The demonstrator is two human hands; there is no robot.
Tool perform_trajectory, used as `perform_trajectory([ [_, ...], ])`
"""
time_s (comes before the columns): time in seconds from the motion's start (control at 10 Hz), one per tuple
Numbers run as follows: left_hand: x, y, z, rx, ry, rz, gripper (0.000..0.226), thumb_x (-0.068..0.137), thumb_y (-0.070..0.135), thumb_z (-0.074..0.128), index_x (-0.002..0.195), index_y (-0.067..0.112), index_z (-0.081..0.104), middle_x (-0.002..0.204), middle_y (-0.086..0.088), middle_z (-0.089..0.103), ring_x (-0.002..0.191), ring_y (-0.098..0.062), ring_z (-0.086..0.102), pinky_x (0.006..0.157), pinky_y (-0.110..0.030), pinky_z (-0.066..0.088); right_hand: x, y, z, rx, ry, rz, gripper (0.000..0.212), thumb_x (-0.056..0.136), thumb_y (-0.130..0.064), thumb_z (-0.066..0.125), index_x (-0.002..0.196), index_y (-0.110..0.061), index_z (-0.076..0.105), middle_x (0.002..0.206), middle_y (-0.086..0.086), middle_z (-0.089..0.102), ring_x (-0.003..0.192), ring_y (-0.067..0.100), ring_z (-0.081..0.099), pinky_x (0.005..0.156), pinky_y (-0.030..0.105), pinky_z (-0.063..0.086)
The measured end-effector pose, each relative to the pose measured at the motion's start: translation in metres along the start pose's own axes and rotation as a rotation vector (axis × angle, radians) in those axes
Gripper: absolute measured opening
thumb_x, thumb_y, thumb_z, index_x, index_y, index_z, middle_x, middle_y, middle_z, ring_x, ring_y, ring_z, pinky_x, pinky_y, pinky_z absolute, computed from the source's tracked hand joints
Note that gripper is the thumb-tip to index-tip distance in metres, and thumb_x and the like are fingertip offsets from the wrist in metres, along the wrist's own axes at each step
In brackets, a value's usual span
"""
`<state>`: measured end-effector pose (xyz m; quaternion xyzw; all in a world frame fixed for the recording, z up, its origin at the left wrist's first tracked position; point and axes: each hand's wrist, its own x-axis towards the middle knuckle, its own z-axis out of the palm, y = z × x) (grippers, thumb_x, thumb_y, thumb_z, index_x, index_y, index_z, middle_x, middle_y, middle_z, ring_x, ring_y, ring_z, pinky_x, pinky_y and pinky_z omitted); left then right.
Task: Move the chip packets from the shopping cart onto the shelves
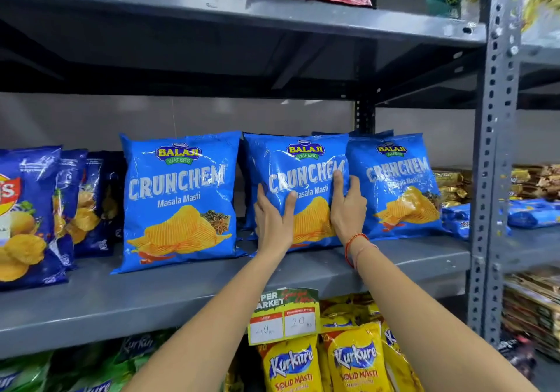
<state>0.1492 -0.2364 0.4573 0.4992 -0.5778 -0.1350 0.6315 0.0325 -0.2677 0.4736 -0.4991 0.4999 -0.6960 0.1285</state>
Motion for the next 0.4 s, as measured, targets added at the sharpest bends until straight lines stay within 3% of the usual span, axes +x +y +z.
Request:
perform_trajectory([
  [0.1,-0.005,-0.001,0.0,0.019,0.018,0.012,0.079,0.088,0.053,0.045,0.147,0.017,0.004,0.151,-0.013,0.02,0.136,-0.031,0.027,0.108,-0.05,0.027,-0.001,0.002,-0.003,-0.049,-0.005,0.02,0.056,0.092,-0.059,0.033,0.122,-0.014,0.046,0.102,0.017,0.066,0.099,0.036,0.058,0.073,0.037,0.037],
  [0.2,-0.012,0.004,-0.005,0.074,0.067,0.084,0.077,0.09,0.049,0.046,0.147,0.017,0.005,0.149,-0.013,0.021,0.135,-0.03,0.028,0.105,-0.048,0.031,-0.008,-0.003,-0.009,-0.039,-0.006,-0.03,0.061,0.091,-0.059,0.037,0.13,-0.012,0.042,0.123,0.013,0.059,0.115,0.031,0.053,0.086,0.04,0.042],
  [0.3,-0.017,0.007,-0.016,0.171,0.125,0.275,0.072,0.092,0.042,0.047,0.146,0.014,0.01,0.149,-0.012,0.023,0.136,-0.026,0.027,0.107,-0.043,0.031,-0.009,-0.009,-0.02,-0.029,0.09,-0.163,0.059,0.092,-0.053,0.042,0.132,-0.01,0.043,0.124,0.01,0.055,0.118,0.026,0.048,0.098,0.042,0.04],
  [0.4,-0.019,0.009,-0.031,0.314,0.12,0.501,0.065,0.093,0.038,0.048,0.144,0.01,0.02,0.149,-0.012,0.029,0.137,-0.025,0.028,0.109,-0.039,0.029,-0.017,-0.034,-0.047,0.154,0.168,-0.247,0.043,0.092,-0.047,0.047,0.121,-0.015,0.05,0.111,0.001,0.055,0.104,0.015,0.053,0.09,0.031,0.047],
])
